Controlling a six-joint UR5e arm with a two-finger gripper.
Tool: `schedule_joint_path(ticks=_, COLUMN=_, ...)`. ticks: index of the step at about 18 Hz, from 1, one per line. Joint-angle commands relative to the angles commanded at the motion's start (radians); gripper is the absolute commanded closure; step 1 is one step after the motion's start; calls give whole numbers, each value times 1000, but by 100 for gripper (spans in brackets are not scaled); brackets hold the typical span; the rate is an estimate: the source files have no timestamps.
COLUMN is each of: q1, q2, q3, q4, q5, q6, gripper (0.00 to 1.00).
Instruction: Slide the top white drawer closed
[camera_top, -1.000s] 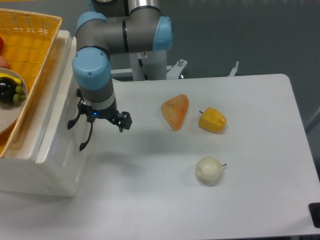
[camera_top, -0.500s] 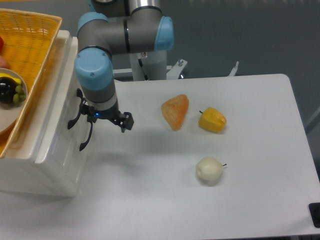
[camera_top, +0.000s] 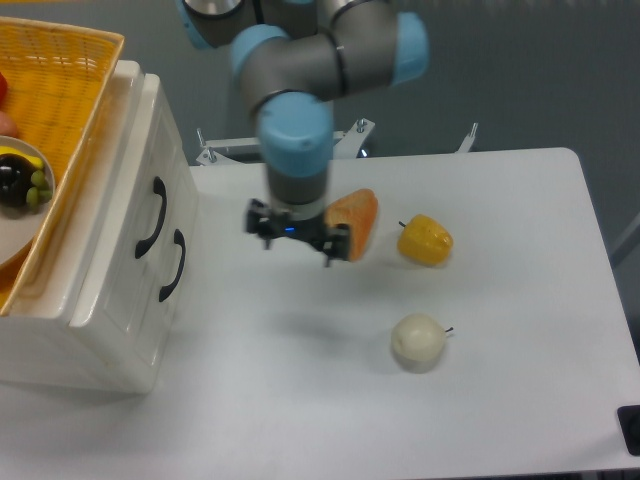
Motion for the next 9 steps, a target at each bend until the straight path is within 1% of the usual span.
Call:
schedule_joint_path(ticks=2, q1=51, q2=-5, q3=15, q4=0, q5=0, q6=120, gripper=0)
schedule_joint_path(ticks=4, q1=95, q2=-2, q3=17, q4=0, q5=0, q6=218, gripper=0)
schedule_joint_path(ticks=6, q1=126, q2=-2, q3=17, q4=3, q5=2, q6=260, gripper=0)
schedule_joint_path(ticks=9, q1=173, q2=1, q3=15, q4=3, q5=-2, q6=267, gripper=0)
